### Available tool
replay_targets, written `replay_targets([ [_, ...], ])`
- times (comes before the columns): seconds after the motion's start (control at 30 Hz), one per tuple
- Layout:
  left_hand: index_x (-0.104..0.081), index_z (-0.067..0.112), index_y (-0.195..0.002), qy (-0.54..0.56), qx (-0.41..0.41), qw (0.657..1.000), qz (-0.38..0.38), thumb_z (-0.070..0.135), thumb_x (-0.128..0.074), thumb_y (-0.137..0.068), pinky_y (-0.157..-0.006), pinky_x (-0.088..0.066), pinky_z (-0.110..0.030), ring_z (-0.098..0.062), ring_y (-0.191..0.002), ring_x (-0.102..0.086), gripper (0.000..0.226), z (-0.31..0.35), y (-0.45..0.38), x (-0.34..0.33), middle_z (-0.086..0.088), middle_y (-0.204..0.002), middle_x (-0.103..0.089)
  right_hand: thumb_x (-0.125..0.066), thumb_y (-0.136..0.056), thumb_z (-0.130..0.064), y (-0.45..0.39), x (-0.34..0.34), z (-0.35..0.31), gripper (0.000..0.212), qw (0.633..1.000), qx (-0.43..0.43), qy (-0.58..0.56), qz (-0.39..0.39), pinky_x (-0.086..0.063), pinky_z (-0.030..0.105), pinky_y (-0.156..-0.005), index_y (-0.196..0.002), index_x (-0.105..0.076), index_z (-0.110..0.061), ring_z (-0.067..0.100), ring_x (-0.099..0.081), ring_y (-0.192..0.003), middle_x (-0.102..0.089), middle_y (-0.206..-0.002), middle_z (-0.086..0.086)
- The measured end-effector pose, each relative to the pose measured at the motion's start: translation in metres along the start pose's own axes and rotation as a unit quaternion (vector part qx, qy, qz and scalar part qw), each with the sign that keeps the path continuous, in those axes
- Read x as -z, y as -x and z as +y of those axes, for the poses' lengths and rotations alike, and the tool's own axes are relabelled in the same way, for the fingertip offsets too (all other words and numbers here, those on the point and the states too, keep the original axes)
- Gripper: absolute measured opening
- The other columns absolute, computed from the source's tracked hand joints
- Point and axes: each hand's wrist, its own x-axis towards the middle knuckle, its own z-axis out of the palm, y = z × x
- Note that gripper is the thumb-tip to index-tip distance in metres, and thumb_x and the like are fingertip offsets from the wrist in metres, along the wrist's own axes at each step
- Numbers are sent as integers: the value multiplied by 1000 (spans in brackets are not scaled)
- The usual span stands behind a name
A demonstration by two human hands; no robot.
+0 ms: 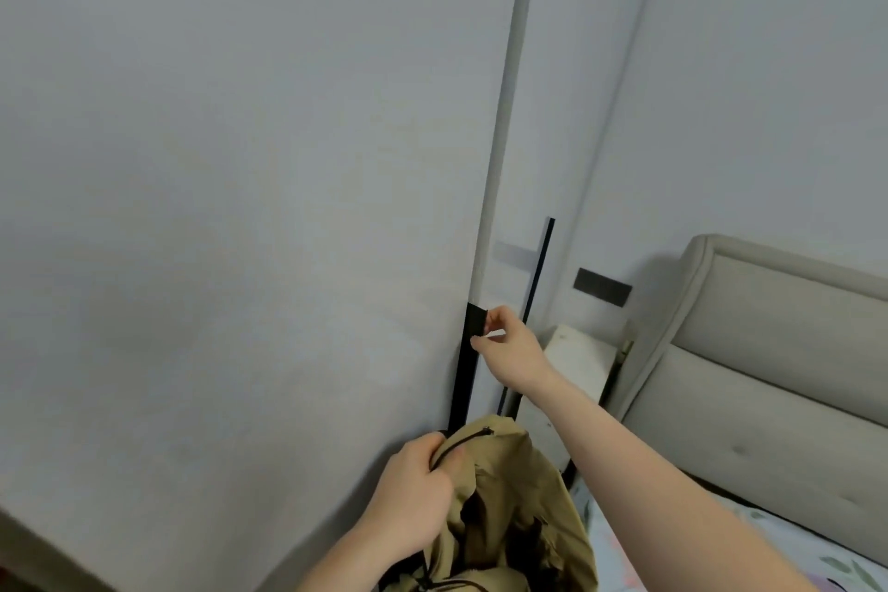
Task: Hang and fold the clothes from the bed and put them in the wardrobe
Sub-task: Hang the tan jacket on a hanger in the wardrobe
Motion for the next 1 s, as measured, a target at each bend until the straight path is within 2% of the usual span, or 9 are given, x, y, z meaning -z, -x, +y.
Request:
replay_targets([
  [0.13, -67, 23, -83, 11, -1, 999, 32, 31, -50, -104, -56, -41, -10, 3, -65, -62, 29, 12, -4, -5, 13, -74, -71, -70, -90, -24, 15, 23, 19, 25, 1000, 8, 13, 11, -43, 32, -59, -90, -46, -17, 18, -45, -56, -60, -69, 3],
  [0.2, -65, 19, -80, 14, 1, 999, 42, 32, -49, -105, -58, -43, -14, 1, -61, -58, 32, 19, -5, -7, 8, -70, -69, -73, -88, -33, 23, 41, 31, 32, 999, 13, 24, 45, -47, 36, -59, -89, -48, -13, 24, -53, -58, -63, -70, 7],
  [0.3, -69, 16, -87, 21, 1, 999, 47, 35, -48, -105, -71, -51, -27, -13, -74, -68, 33, 32, -8, -11, -3, -83, -74, -76, -85, -45, 33, 72, 50, 40, 993, 17, 45, 107, -55, 41, -64, -83, -52, -13, 23, -64, -67, -66, -73, 6],
  [0.37, -72, 19, -90, 22, -3, 998, 53, 35, -49, -105, -70, -51, -26, -14, -81, -70, 32, 41, -11, -16, -1, -85, -75, -75, -84, -48, 38, 93, 63, 37, 985, 11, 86, 150, -57, 43, -64, -83, -54, -18, 21, -65, -69, -65, -74, 2],
  [0.5, -71, 18, -85, 1, -21, 998, 60, 32, -51, -104, -70, -48, -27, -16, -82, -69, 31, 52, -19, -30, -2, -83, -74, -73, -83, -46, 43, 130, 88, 28, 972, -4, 117, 203, -58, 38, -63, -90, -56, -26, 13, -65, -70, -67, -77, -7],
  [0.67, -66, 11, -82, -25, -21, 997, 63, 31, -52, -103, -75, -50, -35, -22, -80, -66, 32, 58, -43, -46, -5, -77, -70, -73, -89, -42, 49, 156, 109, 21, 961, 15, 107, 255, -49, 27, -65, -97, -54, -35, -1, -62, -81, -65, -90, -19],
  [0.77, -63, 9, -81, -34, -20, 997, 60, 29, -53, -103, -69, -46, -33, -20, -74, -63, 32, 63, -56, -55, -3, -72, -67, -71, -91, -36, 44, 170, 122, 21, 954, 13, 97, 283, -51, 32, -76, -106, -56, -35, 4, -62, -91, -65, -100, -20],
  [0.87, -65, 3, -89, -50, -19, 997, 59, 31, -54, -103, -77, -50, -37, -29, -85, -66, 33, 63, -73, -62, -12, -84, -71, -69, -93, -32, 33, 187, 135, 27, 947, 1, 86, 310, -50, 33, -80, -118, -58, -31, 9, -62, -93, -66, -106, -15],
  [1.0, -65, 4, -90, -73, -20, 996, 38, 34, -52, -103, -82, -51, -41, -29, -87, -67, 35, 68, -96, -73, -11, -85, -72, -66, -95, -29, 16, 214, 146, 31, 941, -30, 93, 325, -55, 41, -85, -123, -54, -31, 18, -68, -101, -69, -112, -10],
])
